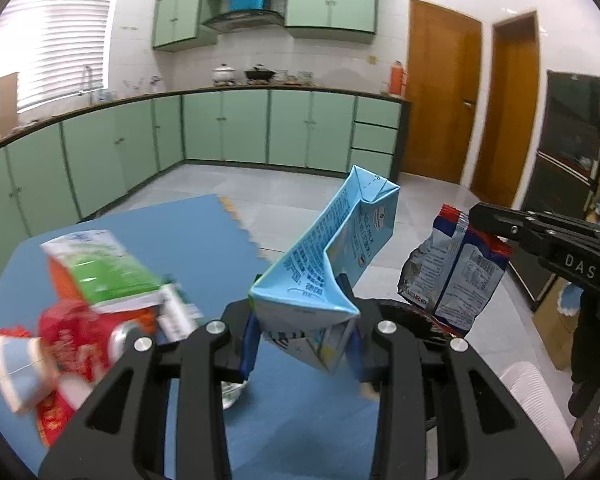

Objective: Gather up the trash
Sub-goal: 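Carry the carton and wrapper over the black bin and open both grippers, then move both grippers back toward the remaining trash on the table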

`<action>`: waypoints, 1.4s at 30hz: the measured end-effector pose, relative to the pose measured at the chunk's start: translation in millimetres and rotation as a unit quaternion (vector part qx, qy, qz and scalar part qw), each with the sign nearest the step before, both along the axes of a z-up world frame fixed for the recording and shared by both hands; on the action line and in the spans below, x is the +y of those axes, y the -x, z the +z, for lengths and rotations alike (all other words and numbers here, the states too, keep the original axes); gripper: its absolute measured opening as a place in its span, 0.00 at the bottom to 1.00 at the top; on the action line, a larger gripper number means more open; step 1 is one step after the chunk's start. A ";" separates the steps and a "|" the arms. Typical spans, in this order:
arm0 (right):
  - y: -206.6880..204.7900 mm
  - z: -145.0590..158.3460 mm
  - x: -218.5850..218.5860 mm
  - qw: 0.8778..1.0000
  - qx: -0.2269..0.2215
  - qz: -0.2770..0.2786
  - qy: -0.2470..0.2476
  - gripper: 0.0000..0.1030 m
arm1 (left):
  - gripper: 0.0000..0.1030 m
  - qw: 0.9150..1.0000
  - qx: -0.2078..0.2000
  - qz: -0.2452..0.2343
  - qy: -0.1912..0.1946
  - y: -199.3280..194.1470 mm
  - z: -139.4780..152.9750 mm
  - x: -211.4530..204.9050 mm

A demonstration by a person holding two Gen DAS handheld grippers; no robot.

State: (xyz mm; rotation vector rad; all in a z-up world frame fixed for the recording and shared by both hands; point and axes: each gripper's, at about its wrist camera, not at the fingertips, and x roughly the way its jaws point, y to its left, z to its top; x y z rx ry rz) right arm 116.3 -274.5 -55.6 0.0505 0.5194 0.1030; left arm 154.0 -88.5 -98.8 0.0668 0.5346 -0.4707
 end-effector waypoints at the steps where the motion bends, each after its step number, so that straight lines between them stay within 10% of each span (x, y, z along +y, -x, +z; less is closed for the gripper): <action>1: -1.0 -3.1 -7.3 1.000 0.004 -0.008 -0.001 0.00 | 0.32 1.000 0.003 -0.006 -0.002 -2.9 -2.0 -7.2; 20: -30.7 -78.1 -107.1 0.993 0.076 -0.083 -0.045 0.02 | 0.35 0.994 0.080 -0.066 -0.045 -59.3 -67.7 -122.2; 27: -29.9 -89.7 -130.1 0.989 0.081 -0.106 -0.058 0.20 | 0.50 0.991 0.098 -0.083 -0.046 -65.4 -77.2 -136.3; 42: 0.0 -49.3 -85.4 0.991 0.009 -0.122 -0.047 0.94 | 0.75 1.000 0.030 -0.001 -0.001 -35.1 -16.5 -55.1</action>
